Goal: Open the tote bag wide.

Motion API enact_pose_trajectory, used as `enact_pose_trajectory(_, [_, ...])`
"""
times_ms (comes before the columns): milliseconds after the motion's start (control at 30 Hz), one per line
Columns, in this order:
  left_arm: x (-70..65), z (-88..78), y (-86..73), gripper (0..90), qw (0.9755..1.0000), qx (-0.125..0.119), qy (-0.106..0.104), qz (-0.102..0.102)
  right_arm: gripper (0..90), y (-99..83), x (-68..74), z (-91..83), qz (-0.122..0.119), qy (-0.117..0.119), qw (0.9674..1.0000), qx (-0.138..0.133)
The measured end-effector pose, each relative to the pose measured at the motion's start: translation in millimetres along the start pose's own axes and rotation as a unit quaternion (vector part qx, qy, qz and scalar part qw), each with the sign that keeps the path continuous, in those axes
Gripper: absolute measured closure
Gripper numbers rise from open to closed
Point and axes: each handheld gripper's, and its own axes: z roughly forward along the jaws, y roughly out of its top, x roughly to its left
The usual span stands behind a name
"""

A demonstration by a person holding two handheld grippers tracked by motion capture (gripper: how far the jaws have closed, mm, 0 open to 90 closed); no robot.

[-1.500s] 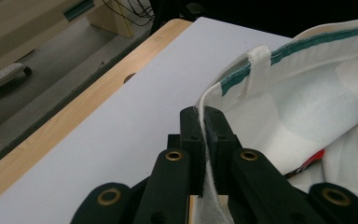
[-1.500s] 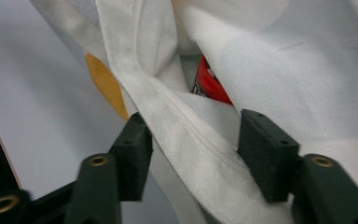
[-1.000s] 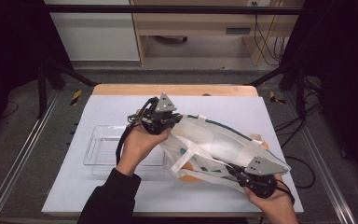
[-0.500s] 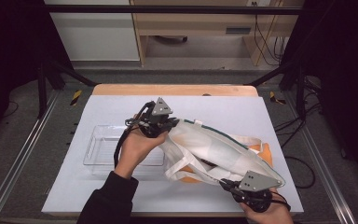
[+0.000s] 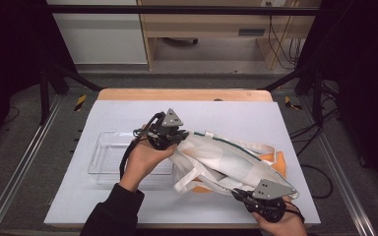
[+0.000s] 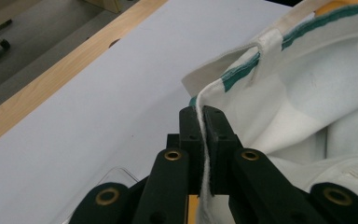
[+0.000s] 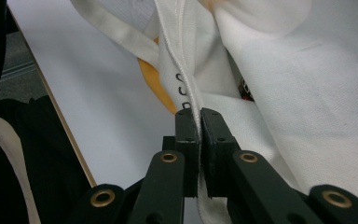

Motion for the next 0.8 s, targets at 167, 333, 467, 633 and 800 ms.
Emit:
enact_pose_trajectory(167, [-4.0, -6.0, 5.2, 83.9, 0.9998, 0.010, -0.005, 0.017, 86.5, -0.2, 2.5, 0.5, -0.007, 0.002, 1.0000, 0.003])
enact_pose_trajectory(333, [-7.4, -12.7, 21.4, 70.4, 0.9994, 0.001, 0.004, 0.034, 86.5, -0.5, 2.4, 0.0, -0.007, 0.003, 1.0000, 0.001])
enact_pose_trajectory(467, [-9.8, -12.0, 41.4, 58.6, 0.9989, -0.016, 0.006, 0.045, 86.5, -0.9, 2.7, 0.1, -0.009, 0.005, 1.0000, 0.001])
enact_pose_trajectory(633, [-14.5, 3.8, 66.7, 50.5, 0.9973, -0.006, -0.007, 0.073, 86.5, -1.1, 2.8, -0.6, -0.011, 0.004, 0.9999, -0.002])
enact_pose_trajectory(800, [-19.9, 34.3, 81.7, 44.5, 0.9951, 0.024, -0.033, 0.090, 86.4, -1.3, 3.1, -1.2, -0.011, 0.006, 0.9999, -0.003])
